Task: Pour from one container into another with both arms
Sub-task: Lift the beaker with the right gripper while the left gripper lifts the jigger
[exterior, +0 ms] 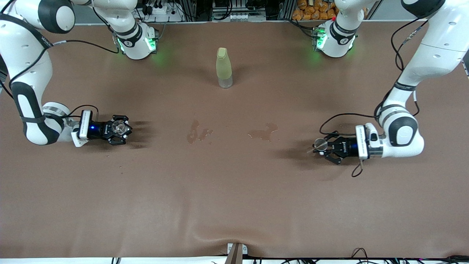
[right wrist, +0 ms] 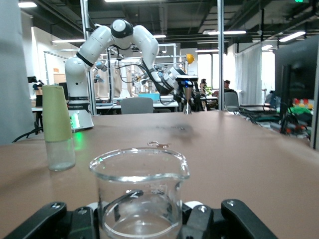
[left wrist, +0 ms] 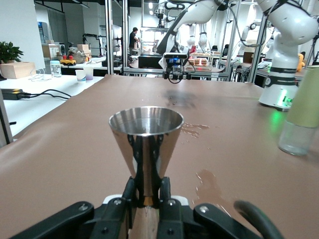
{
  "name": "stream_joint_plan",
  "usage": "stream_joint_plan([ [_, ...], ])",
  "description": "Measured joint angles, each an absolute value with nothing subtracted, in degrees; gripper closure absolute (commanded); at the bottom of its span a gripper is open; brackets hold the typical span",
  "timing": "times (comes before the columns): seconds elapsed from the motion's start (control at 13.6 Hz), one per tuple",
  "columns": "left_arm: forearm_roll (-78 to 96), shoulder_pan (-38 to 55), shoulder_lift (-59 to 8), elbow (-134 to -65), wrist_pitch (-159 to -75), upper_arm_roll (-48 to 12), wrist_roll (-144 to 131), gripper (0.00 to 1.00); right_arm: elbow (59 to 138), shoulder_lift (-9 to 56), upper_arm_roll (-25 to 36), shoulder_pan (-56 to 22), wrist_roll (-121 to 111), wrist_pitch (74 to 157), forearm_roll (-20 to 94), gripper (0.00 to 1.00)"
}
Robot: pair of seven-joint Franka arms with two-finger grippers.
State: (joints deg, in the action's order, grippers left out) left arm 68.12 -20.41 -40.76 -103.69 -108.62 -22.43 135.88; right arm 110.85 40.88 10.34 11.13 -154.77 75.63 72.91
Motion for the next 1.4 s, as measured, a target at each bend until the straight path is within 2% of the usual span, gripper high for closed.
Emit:
stream_joint_plan([
  [0.44, 79.41, -9.00, -41.14, -103.55, -118.01, -22.36, 136.62, 1.00, 110.93, 31.10, 10.42, 9.52, -146.92, 70.50, 72.13, 1.00],
  [0.81, 89.55, -0.87, -41.80, -103.54, -124.58, -22.29, 142.81, 1.00, 113.09, 25.30, 10.39, 5.74, -140.38, 70.21, 71.92, 1.00],
  [1.4, 99.95, 10.66, -43.00, -101.27, -130.79, -22.12, 143.73, 1.00, 121.74, 21.23, 10.29, -5.85, -139.77, 76.92, 79.77, 1.00],
])
